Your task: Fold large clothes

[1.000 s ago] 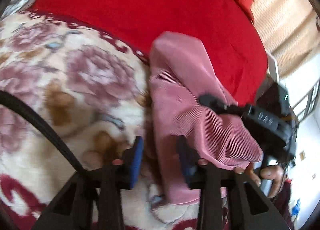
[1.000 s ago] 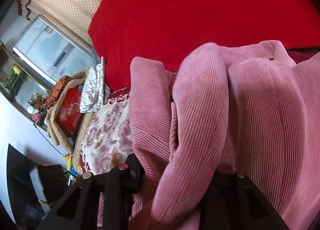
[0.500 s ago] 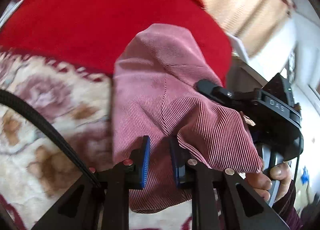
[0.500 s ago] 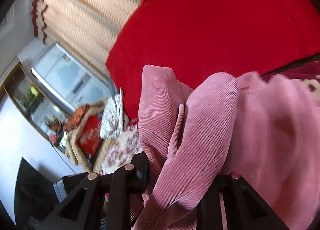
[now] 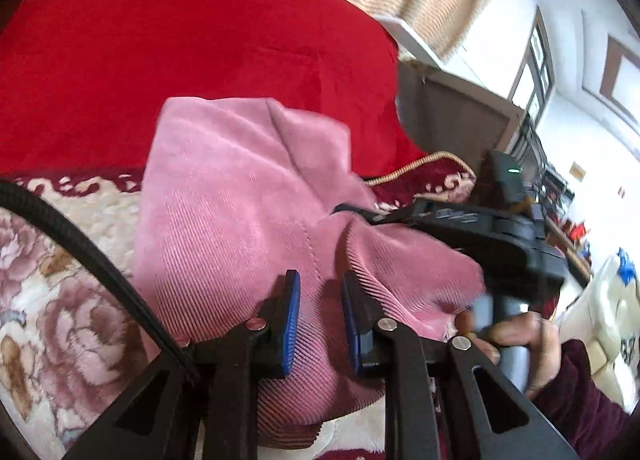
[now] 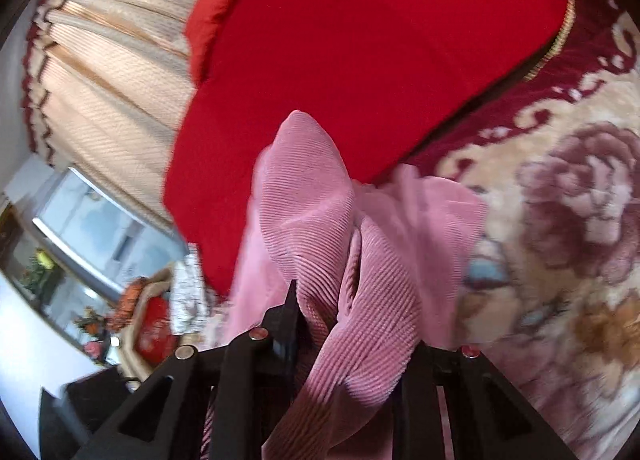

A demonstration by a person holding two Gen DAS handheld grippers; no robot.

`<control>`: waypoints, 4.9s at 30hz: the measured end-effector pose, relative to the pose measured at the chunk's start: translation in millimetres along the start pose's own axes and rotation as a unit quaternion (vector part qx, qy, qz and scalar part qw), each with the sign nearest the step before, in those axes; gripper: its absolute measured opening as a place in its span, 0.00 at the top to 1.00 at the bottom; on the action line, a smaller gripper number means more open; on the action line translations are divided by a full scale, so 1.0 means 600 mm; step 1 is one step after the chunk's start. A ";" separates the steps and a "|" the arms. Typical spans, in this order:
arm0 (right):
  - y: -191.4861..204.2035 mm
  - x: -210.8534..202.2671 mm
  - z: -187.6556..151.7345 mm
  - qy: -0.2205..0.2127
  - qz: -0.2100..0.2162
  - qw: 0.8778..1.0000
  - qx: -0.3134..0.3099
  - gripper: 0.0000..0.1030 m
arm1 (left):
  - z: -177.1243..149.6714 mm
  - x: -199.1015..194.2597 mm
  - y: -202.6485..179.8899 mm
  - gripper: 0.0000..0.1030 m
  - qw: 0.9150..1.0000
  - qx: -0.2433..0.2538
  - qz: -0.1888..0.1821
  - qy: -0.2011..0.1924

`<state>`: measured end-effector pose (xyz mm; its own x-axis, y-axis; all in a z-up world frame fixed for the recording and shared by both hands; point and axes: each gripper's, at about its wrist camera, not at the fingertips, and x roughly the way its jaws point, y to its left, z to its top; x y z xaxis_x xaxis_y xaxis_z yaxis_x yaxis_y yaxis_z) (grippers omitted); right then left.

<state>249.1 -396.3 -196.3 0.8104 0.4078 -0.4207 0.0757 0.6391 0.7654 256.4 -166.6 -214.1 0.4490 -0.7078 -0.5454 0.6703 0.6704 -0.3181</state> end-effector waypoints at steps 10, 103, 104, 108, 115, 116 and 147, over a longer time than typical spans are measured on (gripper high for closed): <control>-0.055 0.029 0.001 0.032 -0.006 0.999 0.038 0.78 | 0.035 -0.080 0.025 0.68 0.999 -0.006 -0.007 -0.037; -0.014 0.183 0.130 0.120 -0.175 0.977 -0.025 0.72 | 0.012 0.010 0.049 0.35 0.986 0.079 0.127 0.071; -0.004 0.178 0.135 0.117 -0.172 0.978 -0.027 0.71 | 0.012 0.010 0.049 0.35 0.986 0.077 0.127 0.071; 0.057 0.170 0.162 0.093 -0.093 0.990 -0.044 0.71 | 0.011 0.010 0.051 0.35 0.986 0.078 0.127 0.069; 0.078 0.303 0.147 0.173 -0.122 0.974 -0.085 0.72 | 0.012 0.010 0.057 0.34 0.988 0.069 0.124 0.068; 0.062 0.323 0.139 0.181 -0.134 0.970 -0.088 0.72 | 0.013 0.012 0.060 0.33 0.988 0.066 0.124 0.070; 0.030 0.031 -0.071 0.072 -0.129 0.981 -0.127 0.70 | 0.042 0.002 0.104 0.25 0.971 0.045 0.232 0.038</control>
<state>240.6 -349.4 -211.0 0.6907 0.2874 -0.6636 0.1063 0.8673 0.4862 314.0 -131.1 -215.2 0.6727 -0.3125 -0.6707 0.4557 0.8891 0.0428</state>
